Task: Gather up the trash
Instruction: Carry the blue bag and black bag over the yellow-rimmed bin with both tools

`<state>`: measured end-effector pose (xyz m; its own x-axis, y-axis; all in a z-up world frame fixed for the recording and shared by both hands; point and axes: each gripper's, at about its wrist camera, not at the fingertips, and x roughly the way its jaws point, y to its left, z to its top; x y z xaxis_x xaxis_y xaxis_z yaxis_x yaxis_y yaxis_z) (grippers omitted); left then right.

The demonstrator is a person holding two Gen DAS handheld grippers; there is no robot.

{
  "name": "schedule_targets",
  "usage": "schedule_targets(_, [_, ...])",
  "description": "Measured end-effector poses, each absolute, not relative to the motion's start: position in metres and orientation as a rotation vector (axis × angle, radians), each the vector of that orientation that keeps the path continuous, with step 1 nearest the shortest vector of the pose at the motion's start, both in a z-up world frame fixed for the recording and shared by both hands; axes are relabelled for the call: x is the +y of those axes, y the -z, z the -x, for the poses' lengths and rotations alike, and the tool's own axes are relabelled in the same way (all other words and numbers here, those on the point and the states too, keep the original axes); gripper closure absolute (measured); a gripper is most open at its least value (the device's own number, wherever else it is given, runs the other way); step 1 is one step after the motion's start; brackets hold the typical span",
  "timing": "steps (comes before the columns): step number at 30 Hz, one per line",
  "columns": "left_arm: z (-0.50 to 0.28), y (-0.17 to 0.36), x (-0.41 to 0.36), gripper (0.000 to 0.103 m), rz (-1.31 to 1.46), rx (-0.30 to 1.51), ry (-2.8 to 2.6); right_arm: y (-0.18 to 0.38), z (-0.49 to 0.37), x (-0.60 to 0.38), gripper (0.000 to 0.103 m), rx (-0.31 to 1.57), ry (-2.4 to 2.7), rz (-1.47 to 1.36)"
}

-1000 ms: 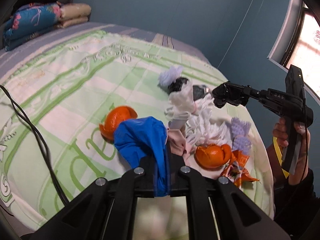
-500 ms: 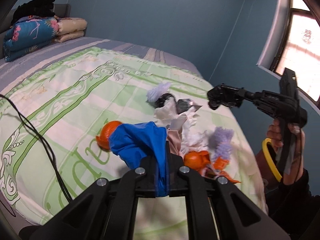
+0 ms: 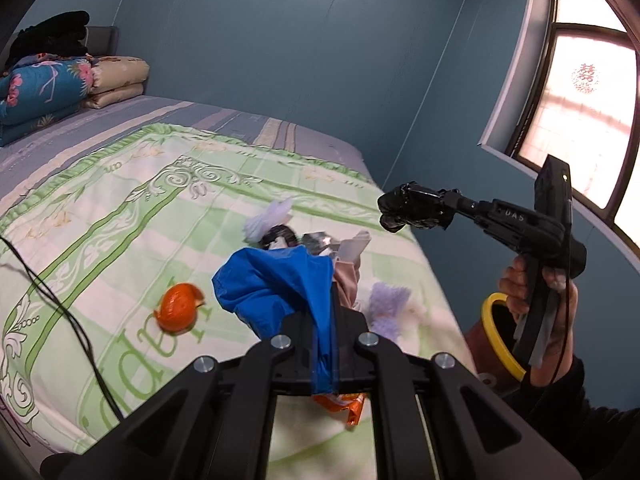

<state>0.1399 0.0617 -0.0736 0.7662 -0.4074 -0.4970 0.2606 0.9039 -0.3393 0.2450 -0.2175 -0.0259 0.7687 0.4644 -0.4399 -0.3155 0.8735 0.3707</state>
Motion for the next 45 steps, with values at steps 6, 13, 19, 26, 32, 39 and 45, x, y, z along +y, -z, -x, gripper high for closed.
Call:
schedule_targets(6, [-0.140,0.051,0.051,0.099,0.274,0.550,0.413,0.001,-0.220,-0.237,0.100,0.499,-0.399,-0.301])
schedule_targets(13, [-0.138,0.016,0.037,0.099,0.252,0.489,0.466,-0.035,-0.174,-0.267,0.100,0.399,-0.314,-0.290])
schedule_targets(19, [-0.139,-0.005,0.005,0.099,0.210,0.465,0.530,-0.054,-0.136,-0.305,0.100,0.367,-0.193,-0.260])
schedule_targets(26, [-0.146,-0.014,-0.057,0.099,0.168,0.482,0.648,-0.066,-0.084,-0.362,0.100,0.345,-0.033,-0.230])
schedule_targets(32, [-0.152,-0.013,-0.117,0.099,0.130,0.504,0.764,-0.070,-0.048,-0.399,0.100,0.320,0.073,-0.220])
schedule_targets(39, [-0.158,-0.005,-0.180,0.099,0.080,0.540,0.854,-0.062,-0.026,-0.438,0.100,0.318,0.175,-0.236])
schedule_targets(45, [-0.160,0.007,-0.235,0.099,0.031,0.582,0.907,-0.047,-0.015,-0.463,0.100,0.334,0.252,-0.248])
